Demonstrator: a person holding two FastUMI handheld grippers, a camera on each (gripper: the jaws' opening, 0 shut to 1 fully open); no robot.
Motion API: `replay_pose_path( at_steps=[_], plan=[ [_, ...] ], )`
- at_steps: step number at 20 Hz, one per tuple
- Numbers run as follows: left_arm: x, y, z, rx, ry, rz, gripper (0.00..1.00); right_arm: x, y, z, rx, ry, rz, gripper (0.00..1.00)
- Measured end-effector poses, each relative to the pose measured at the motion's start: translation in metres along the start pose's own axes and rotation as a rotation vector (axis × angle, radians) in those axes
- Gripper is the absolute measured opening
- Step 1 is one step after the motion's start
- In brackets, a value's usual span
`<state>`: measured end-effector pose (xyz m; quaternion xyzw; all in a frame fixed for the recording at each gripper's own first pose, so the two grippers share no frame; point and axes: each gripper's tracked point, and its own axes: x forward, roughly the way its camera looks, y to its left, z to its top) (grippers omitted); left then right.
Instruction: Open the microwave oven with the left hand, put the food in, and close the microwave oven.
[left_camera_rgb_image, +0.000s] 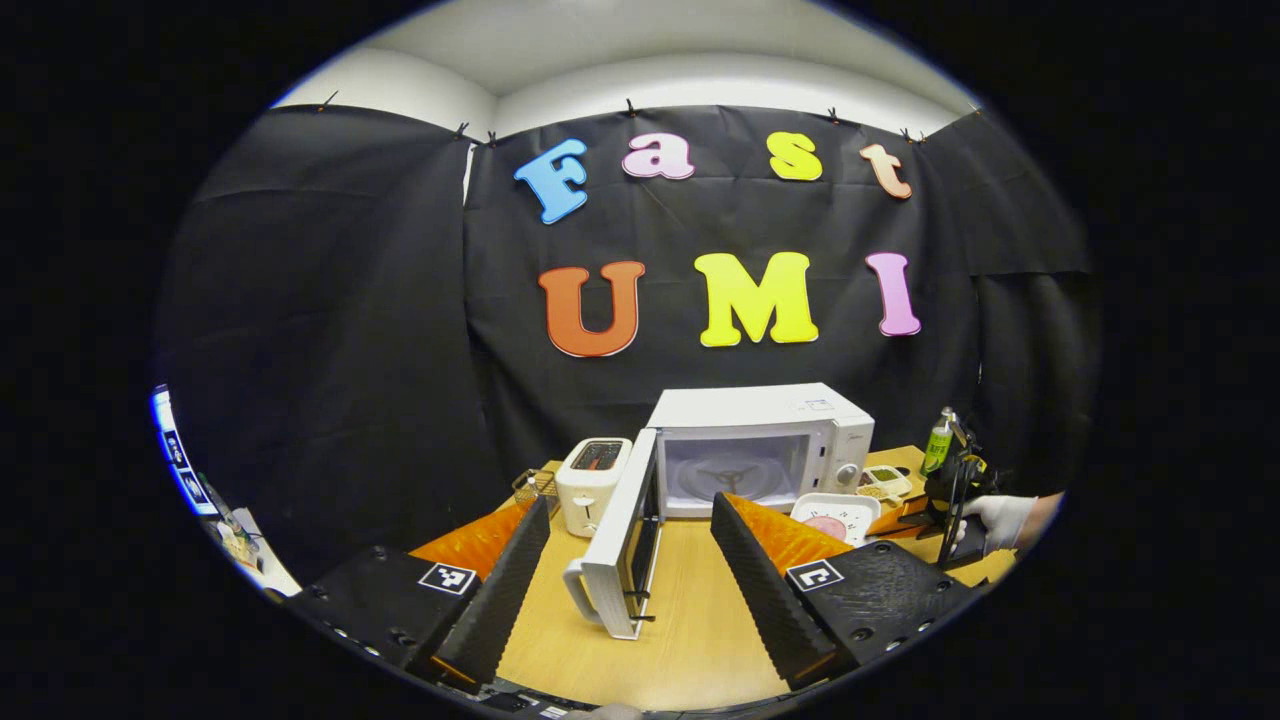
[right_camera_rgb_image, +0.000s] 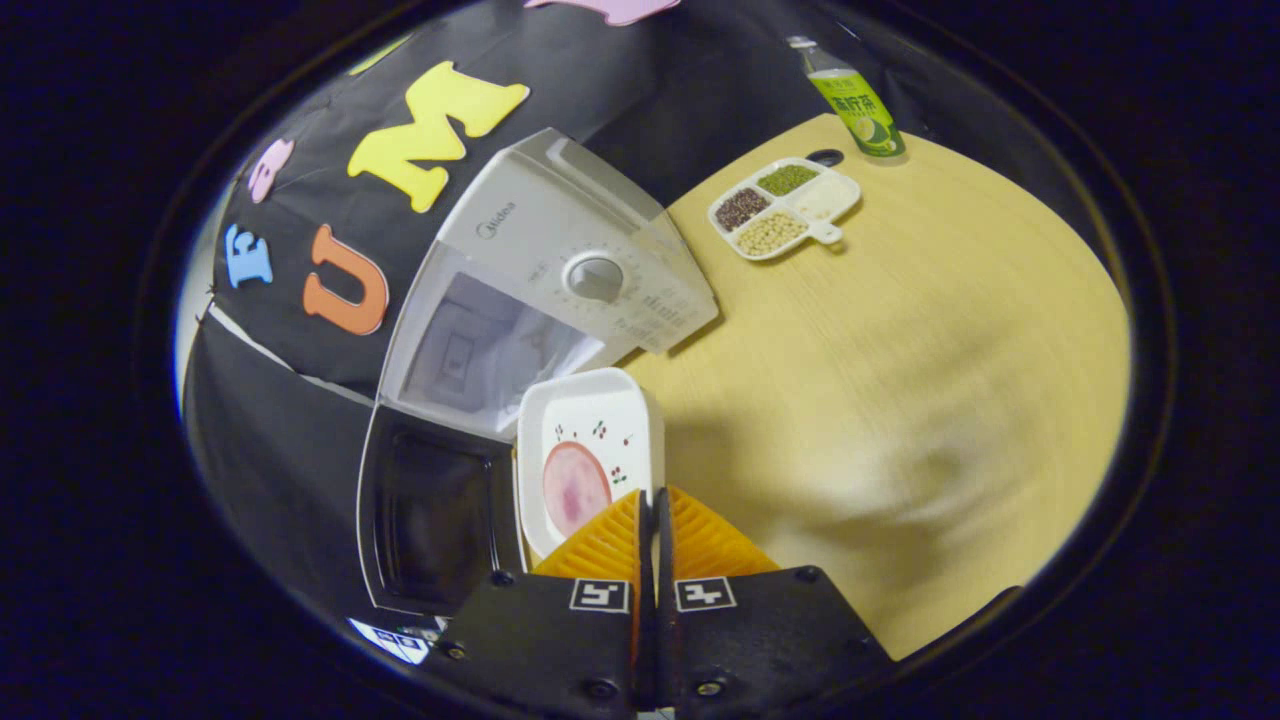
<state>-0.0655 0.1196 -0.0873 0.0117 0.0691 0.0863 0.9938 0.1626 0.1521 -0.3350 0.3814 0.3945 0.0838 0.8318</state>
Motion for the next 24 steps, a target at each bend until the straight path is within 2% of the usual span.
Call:
replay_pose_path(
  at_steps=[2,3,4,7,9,11,12,14,15,16,18,20,21,24],
  plan=[
    [0.006,0.002,-0.006,0.006,0.01,-0.014,0.97,0.016,0.029,-0.009,0.08,-0.053,0.044,0.04],
    [0.009,0.005,-0.01,0.013,0.015,-0.016,0.97,0.025,0.042,-0.01,0.102,-0.093,0.057,0.0],
    [0.011,0.006,-0.011,0.02,0.008,-0.023,0.96,0.038,0.053,-0.011,0.101,-0.135,0.057,0.04],
    [0.015,0.004,-0.015,0.057,-0.001,-0.052,0.96,0.073,0.082,-0.022,0.077,-0.196,0.063,0.04],
    [0.021,0.004,-0.014,0.054,-0.016,-0.065,0.96,0.095,0.1,-0.024,0.113,-0.234,0.089,0.04],
    [0.03,0.002,-0.016,0.041,-0.015,-0.077,0.96,0.113,0.106,-0.022,0.17,-0.266,0.087,0.0],
    [0.035,0.002,-0.017,0.038,-0.021,-0.082,0.96,0.122,0.11,-0.021,0.2,-0.285,0.08,0.04],
    [0.043,0.004,-0.023,0.038,-0.015,-0.082,0.96,0.139,0.111,-0.014,0.27,-0.323,0.069,0.0],
    [0.048,0.004,-0.024,0.039,-0.014,-0.087,0.96,0.148,0.112,-0.009,0.307,-0.336,0.065,0.04],
    [0.052,0.004,-0.027,0.049,-0.009,-0.089,0.97,0.156,0.114,-0.007,0.327,-0.346,0.06,0.0],
    [0.059,0.009,-0.036,0.067,0.014,-0.09,0.96,0.172,0.121,0.003,0.344,-0.366,0.056,0.04],
    [0.065,0.012,-0.04,0.067,0.027,-0.088,0.96,0.188,0.13,0.012,0.357,-0.371,0.068,0.0],
    [0.069,0.013,-0.042,0.059,0.035,-0.087,0.97,0.196,0.132,0.017,0.374,-0.374,0.074,0.04],
    [0.077,0.011,-0.048,0.032,0.042,-0.106,0.96,0.212,0.132,0.036,0.424,-0.403,0.065,0.06]
  ],
)
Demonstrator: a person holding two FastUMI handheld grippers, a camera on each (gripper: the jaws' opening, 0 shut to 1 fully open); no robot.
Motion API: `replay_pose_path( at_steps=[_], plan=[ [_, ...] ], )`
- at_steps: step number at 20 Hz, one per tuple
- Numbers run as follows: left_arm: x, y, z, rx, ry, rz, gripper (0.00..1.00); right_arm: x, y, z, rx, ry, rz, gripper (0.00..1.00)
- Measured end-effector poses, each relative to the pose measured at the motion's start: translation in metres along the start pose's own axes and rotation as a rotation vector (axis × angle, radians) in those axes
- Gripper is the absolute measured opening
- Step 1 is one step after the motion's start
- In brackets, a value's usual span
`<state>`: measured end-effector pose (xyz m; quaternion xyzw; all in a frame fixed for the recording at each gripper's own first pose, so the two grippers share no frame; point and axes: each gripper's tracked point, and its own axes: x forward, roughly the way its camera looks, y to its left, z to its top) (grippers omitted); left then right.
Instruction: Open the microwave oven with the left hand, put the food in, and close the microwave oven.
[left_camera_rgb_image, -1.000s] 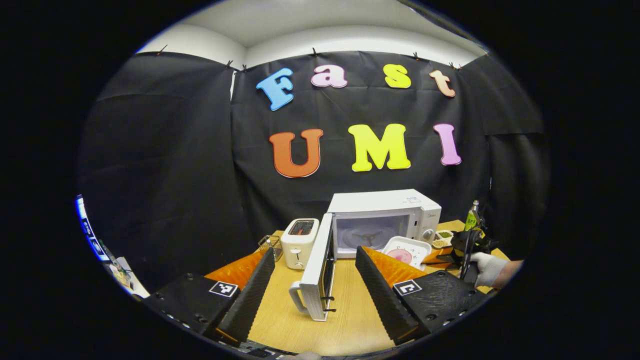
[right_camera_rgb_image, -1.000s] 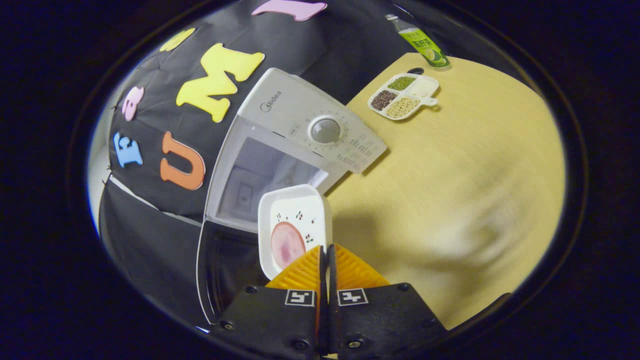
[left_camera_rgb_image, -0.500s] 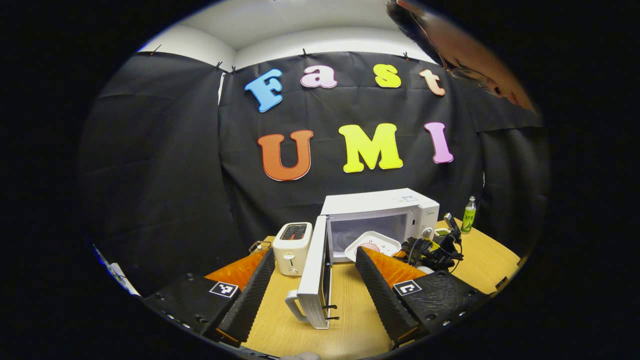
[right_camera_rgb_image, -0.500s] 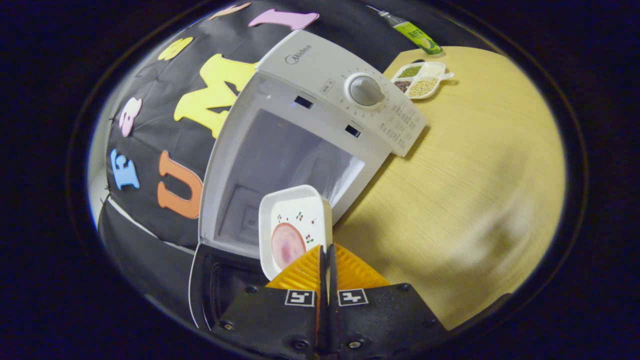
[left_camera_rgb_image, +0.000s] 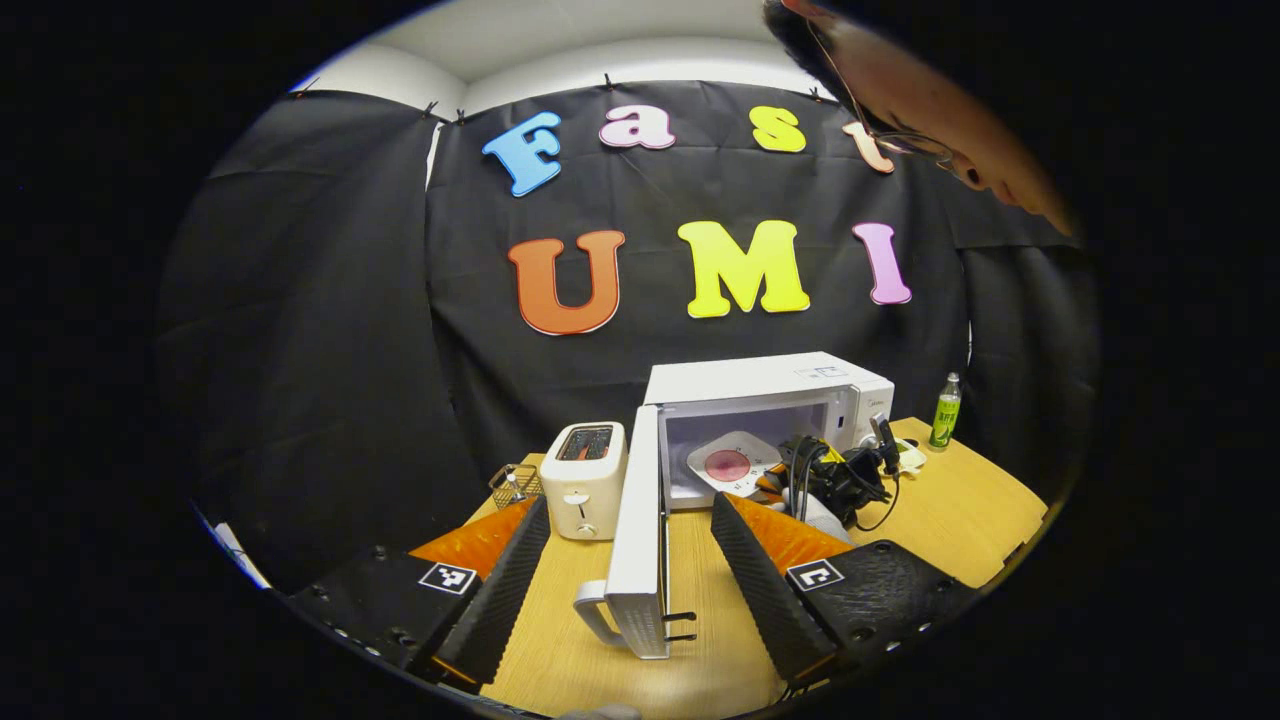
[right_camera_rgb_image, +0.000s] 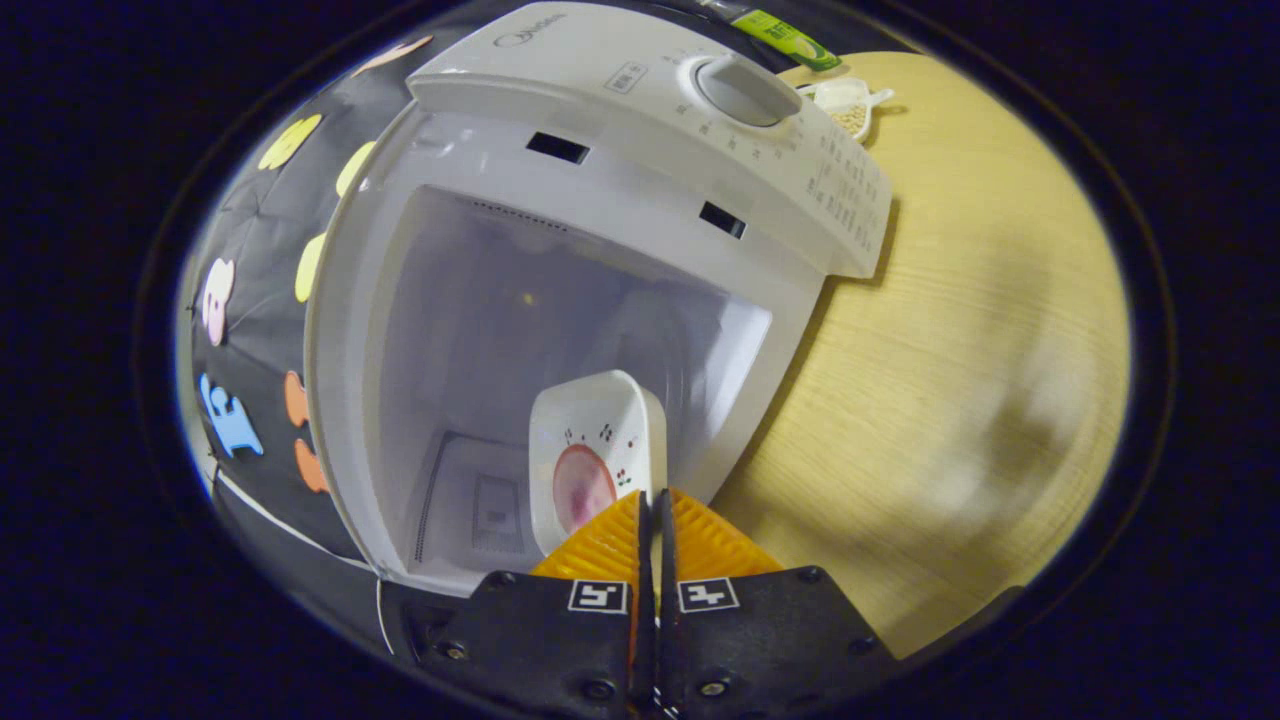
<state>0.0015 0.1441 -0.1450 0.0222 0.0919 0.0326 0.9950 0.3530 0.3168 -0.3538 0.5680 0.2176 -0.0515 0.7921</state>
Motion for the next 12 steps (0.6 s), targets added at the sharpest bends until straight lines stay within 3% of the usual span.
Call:
replay_pose_path(
  at_steps=[5,9,10,12],
  plan=[
    [0.012,-0.004,-0.01,-0.01,0.015,-0.019,0.96,0.021,0.01,0.013,-0.001,-0.063,0.009,0.05],
    [0.013,-0.003,-0.01,-0.007,0.017,-0.022,0.97,0.022,0.018,0.021,0.022,-0.096,0.046,0.12],
    [0.012,-0.003,-0.008,-0.011,0.016,-0.029,0.97,0.02,0.024,0.02,0.033,-0.097,0.071,0.07],
    [0.011,-0.001,-0.005,-0.005,0.009,-0.029,0.96,0.012,0.032,0.019,-0.003,-0.082,0.095,0.55]
  ],
)
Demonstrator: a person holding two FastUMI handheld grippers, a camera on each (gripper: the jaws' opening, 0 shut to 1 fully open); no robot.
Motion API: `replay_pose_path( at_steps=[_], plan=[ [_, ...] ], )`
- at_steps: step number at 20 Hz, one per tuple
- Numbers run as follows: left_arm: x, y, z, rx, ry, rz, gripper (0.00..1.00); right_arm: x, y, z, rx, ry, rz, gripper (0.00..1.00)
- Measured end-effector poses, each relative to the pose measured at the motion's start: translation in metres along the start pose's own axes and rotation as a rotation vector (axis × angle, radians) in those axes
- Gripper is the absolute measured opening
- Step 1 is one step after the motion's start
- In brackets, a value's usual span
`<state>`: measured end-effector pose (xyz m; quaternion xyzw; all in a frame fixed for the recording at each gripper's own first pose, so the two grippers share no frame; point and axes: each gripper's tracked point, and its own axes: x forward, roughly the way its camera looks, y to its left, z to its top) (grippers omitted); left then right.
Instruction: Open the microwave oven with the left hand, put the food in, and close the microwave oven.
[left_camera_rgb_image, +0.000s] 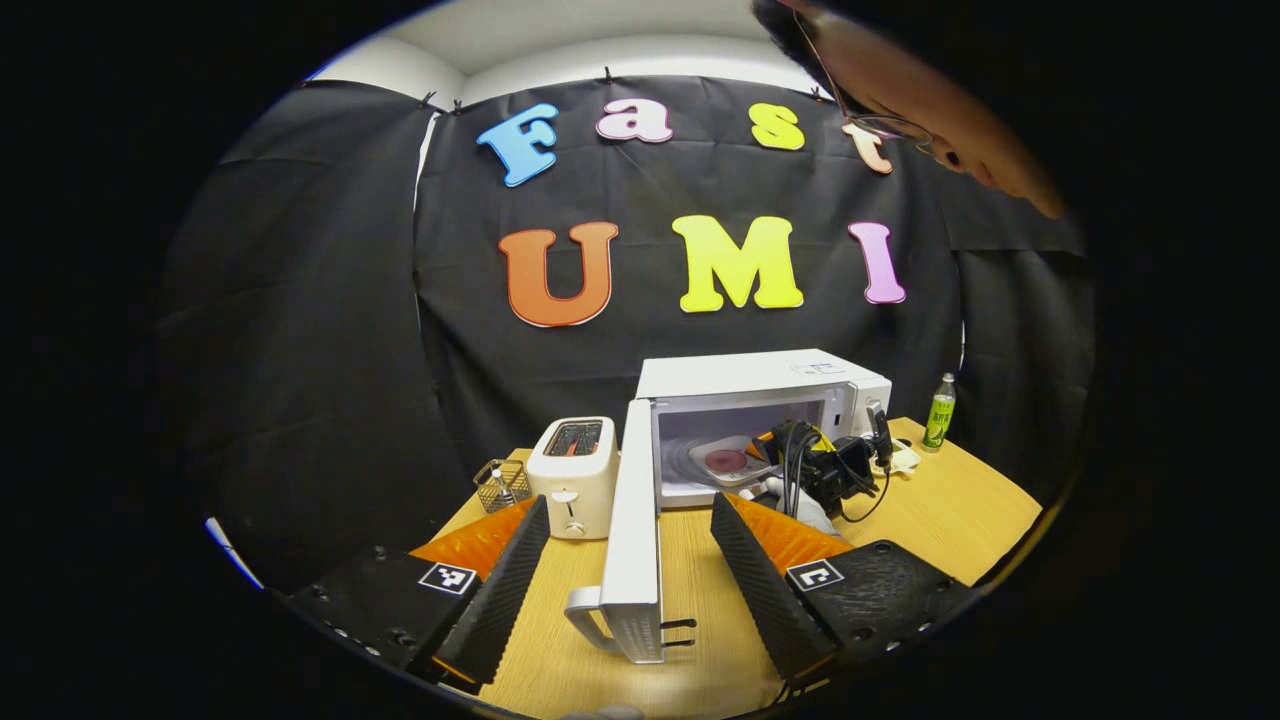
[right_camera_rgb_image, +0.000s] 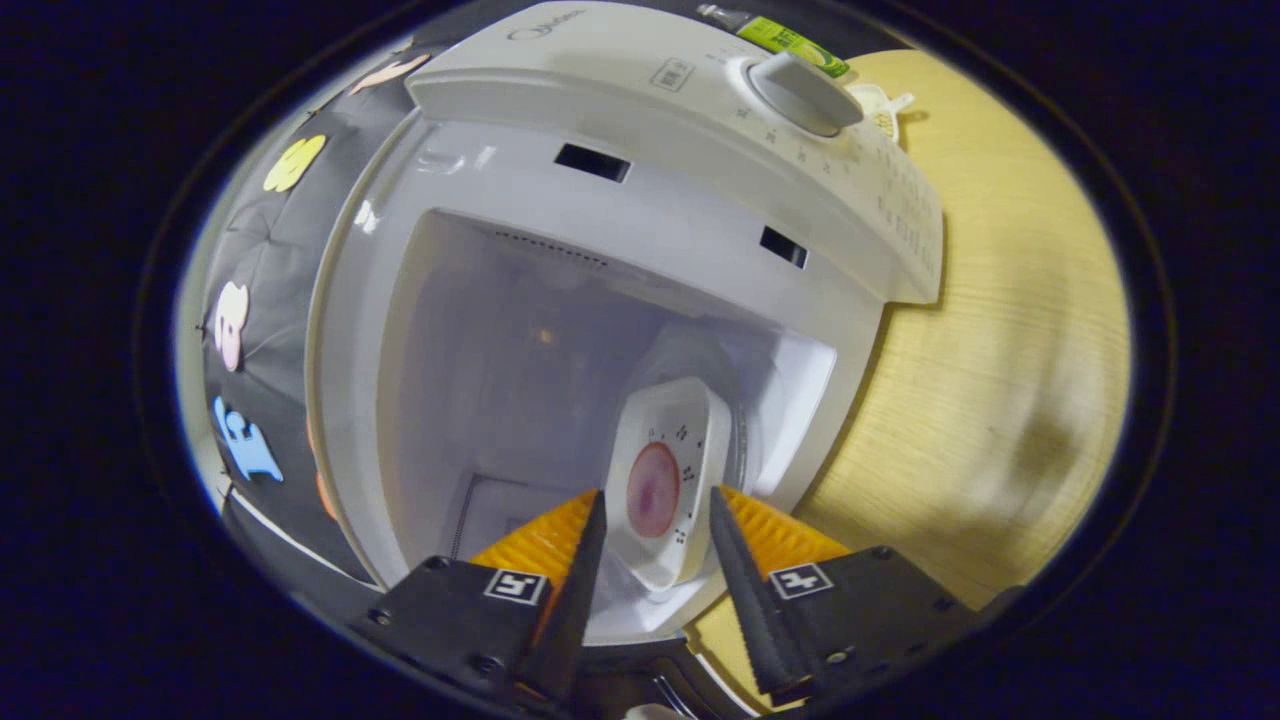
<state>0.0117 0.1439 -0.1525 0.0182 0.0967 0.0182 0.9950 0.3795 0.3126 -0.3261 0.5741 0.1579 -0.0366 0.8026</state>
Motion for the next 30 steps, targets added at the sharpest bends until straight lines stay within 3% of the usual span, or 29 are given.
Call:
replay_pose_path(
  at_steps=[2,3,4,5,6,9,10,12,13,19,22,23,24,30],
  plan=[
    [-0.002,0.001,0.006,0.0,-0.01,-0.003,0.96,-0.015,0.001,0.002,-0.083,0.005,-0.018,0.72],
    [-0.002,0.002,0.01,0.001,-0.014,-0.005,0.96,-0.023,0.002,0.005,-0.113,0.004,-0.024,0.88],
    [-0.003,0.0,0.015,0.005,-0.022,-0.009,0.96,-0.03,0.002,0.004,-0.144,0.019,-0.026,0.92],
    [-0.004,-0.002,0.019,0.011,-0.027,-0.013,0.97,-0.04,0.001,0.006,-0.183,0.033,-0.031,0.8],
    [-0.001,-0.003,0.023,0.015,-0.03,-0.017,0.96,-0.048,0.001,0.011,-0.21,0.035,-0.038,0.95],
    [-0.005,-0.01,0.032,0.013,-0.043,-0.039,0.97,-0.081,0.006,0.031,-0.309,0.048,-0.047,0.97],
    [-0.005,-0.014,0.034,0.01,-0.036,-0.053,0.97,-0.094,0.009,0.041,-0.331,0.043,-0.049,0.87],
    [-0.008,-0.019,0.041,-0.007,-0.044,-0.07,0.97,-0.122,0.016,0.067,-0.4,0.027,-0.048,0.86],
    [-0.01,-0.022,0.046,-0.016,-0.056,-0.078,0.97,-0.134,0.018,0.079,-0.442,0.024,-0.046,0.99],
    [-0.008,-0.045,0.061,0.006,-0.089,-0.122,0.96,-0.222,0.028,0.148,-0.727,0.001,-0.053,0.99],
    [-0.003,-0.05,0.06,-0.008,-0.085,-0.125,0.96,-0.274,0.046,0.185,-0.855,-0.073,-0.042,1.0],
    [-0.001,-0.05,0.06,-0.012,-0.086,-0.121,0.97,-0.29,0.051,0.195,-0.884,-0.098,-0.037,0.89],
    [0.001,-0.049,0.062,-0.013,-0.087,-0.117,0.96,-0.306,0.053,0.204,-0.919,-0.113,-0.037,1.0],
    [0.008,-0.036,0.069,-0.005,-0.108,-0.061,0.96,-0.372,0.044,0.263,-1.08,-0.206,-0.098,1.0]
  ],
)
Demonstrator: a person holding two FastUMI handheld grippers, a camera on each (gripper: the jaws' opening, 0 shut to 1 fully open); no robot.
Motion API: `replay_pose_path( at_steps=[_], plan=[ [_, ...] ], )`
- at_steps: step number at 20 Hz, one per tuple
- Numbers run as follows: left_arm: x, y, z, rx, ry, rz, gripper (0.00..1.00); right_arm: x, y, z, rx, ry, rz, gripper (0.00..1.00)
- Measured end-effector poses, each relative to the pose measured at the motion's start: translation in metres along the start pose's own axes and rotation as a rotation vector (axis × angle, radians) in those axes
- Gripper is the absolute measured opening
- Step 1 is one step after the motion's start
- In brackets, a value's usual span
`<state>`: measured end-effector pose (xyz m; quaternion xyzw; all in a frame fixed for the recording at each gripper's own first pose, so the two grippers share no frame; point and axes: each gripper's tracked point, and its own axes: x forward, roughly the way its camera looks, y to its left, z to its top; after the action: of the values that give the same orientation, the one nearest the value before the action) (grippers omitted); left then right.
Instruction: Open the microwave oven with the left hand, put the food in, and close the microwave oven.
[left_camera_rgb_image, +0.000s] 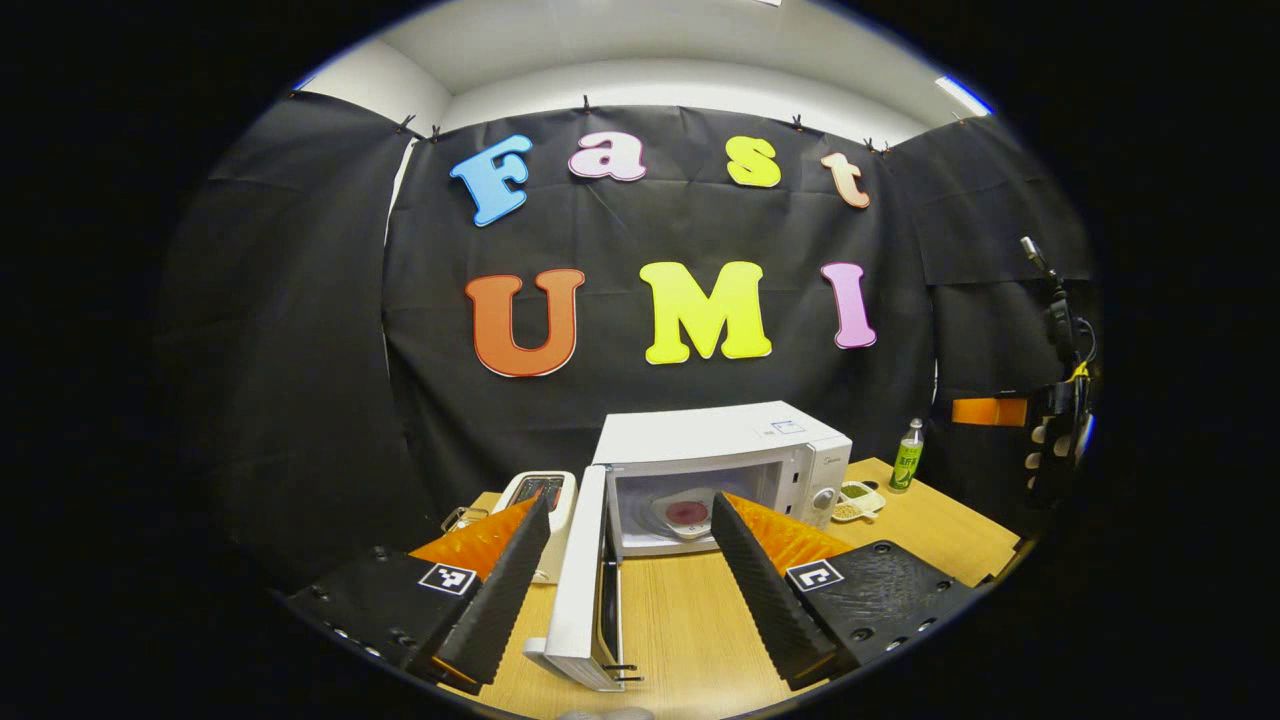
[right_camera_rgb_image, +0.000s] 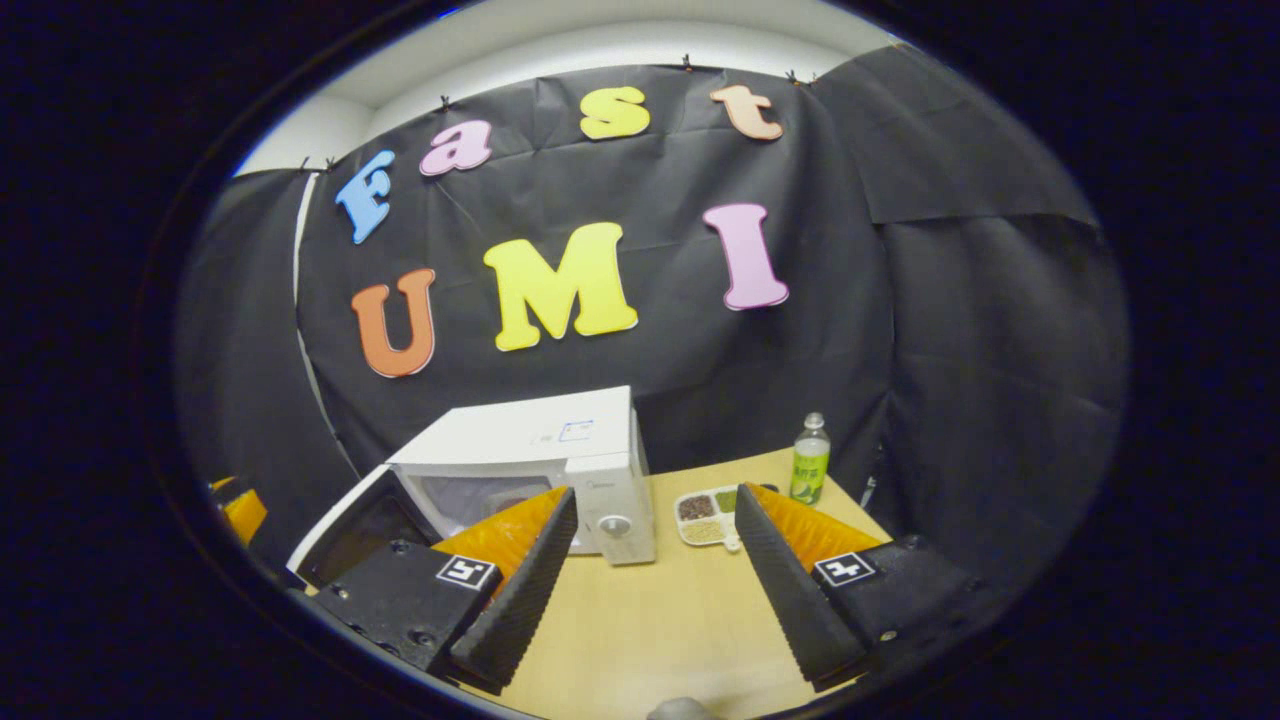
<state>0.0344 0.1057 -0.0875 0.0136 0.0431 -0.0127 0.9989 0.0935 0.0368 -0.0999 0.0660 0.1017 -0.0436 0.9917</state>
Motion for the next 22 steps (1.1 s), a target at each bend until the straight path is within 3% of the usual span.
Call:
replay_pose_path(
  at_steps=[1,2,3,7,8,9,10,11,12,13,14,15,16,17,18,19,20,21,22],
  plan=[
    [0.0,0.007,0.001,0.007,-0.004,0.017,0.96,-0.007,-0.007,-0.001,-0.009,0.002,-0.01,1.0],
    [0.0,0.01,0.001,0.008,-0.006,0.02,0.96,-0.011,-0.012,0.0,-0.013,0.003,-0.018,0.91],
    [0.0,0.014,0.002,0.011,-0.009,0.03,0.96,-0.015,-0.016,0.001,-0.013,0.004,-0.022,1.0],
    [-0.001,0.03,-0.001,0.017,-0.01,0.048,0.74,-0.024,-0.024,-0.005,-0.001,0.022,-0.026,1.0],
    [-0.002,0.033,-0.001,0.014,-0.013,0.045,0.6,-0.026,-0.024,-0.005,0.006,0.025,-0.025,1.0],
    [-0.002,0.038,-0.002,0.014,-0.012,0.049,0.64,-0.027,-0.025,-0.007,0.01,0.031,-0.027,1.0],
    [-0.002,0.039,-0.007,0.014,-0.001,0.038,0.58,-0.029,-0.025,-0.009,0.011,0.034,-0.029,0.91],
    [-0.002,0.044,-0.012,0.014,0.008,0.045,0.58,-0.03,-0.025,-0.009,0.014,0.035,-0.03,1.0],
    [-0.002,0.043,-0.016,0.012,0.016,0.027,0.41,-0.031,-0.024,-0.011,0.017,0.041,-0.031,1.0],
    [-0.002,0.049,-0.02,0.013,0.019,0.038,0.43,-0.032,-0.023,-0.012,0.019,0.045,-0.027,0.92],
    [-0.002,0.057,-0.022,0.019,0.018,0.047,0.13,-0.034,-0.022,-0.013,0.022,0.048,-0.027,1.0],
    [-0.002,0.065,-0.028,0.026,0.018,0.063,0.17,-0.035,-0.02,-0.015,0.022,0.053,-0.025,0.92],
    [-0.001,0.07,-0.036,0.03,0.026,0.058,0.0,-0.036,-0.019,-0.018,0.023,0.06,-0.024,0.92],
    [-0.001,0.074,-0.046,0.027,0.041,0.05,0.0,-0.038,-0.017,-0.021,0.026,0.07,-0.023,0.92],
    [-0.014,0.087,-0.051,0.041,0.038,0.09,0.0,-0.04,-0.015,-0.025,0.031,0.079,-0.019,0.92],
    [0.01,0.096,-0.065,0.044,0.055,0.082,0.01,-0.042,-0.014,-0.029,0.032,0.089,-0.02,0.92],
    [0.003,0.101,-0.077,0.049,0.072,0.078,0.0,-0.043,-0.014,-0.032,0.03,0.096,-0.025,1.0],
    [0.002,0.106,-0.091,0.05,0.096,0.079,0.0,-0.045,-0.013,-0.034,0.03,0.099,-0.027,1.0],
    [0.002,0.107,-0.101,0.053,0.1,0.069,0.0,-0.047,-0.013,-0.035,0.028,0.103,-0.031,0.92]
  ],
)
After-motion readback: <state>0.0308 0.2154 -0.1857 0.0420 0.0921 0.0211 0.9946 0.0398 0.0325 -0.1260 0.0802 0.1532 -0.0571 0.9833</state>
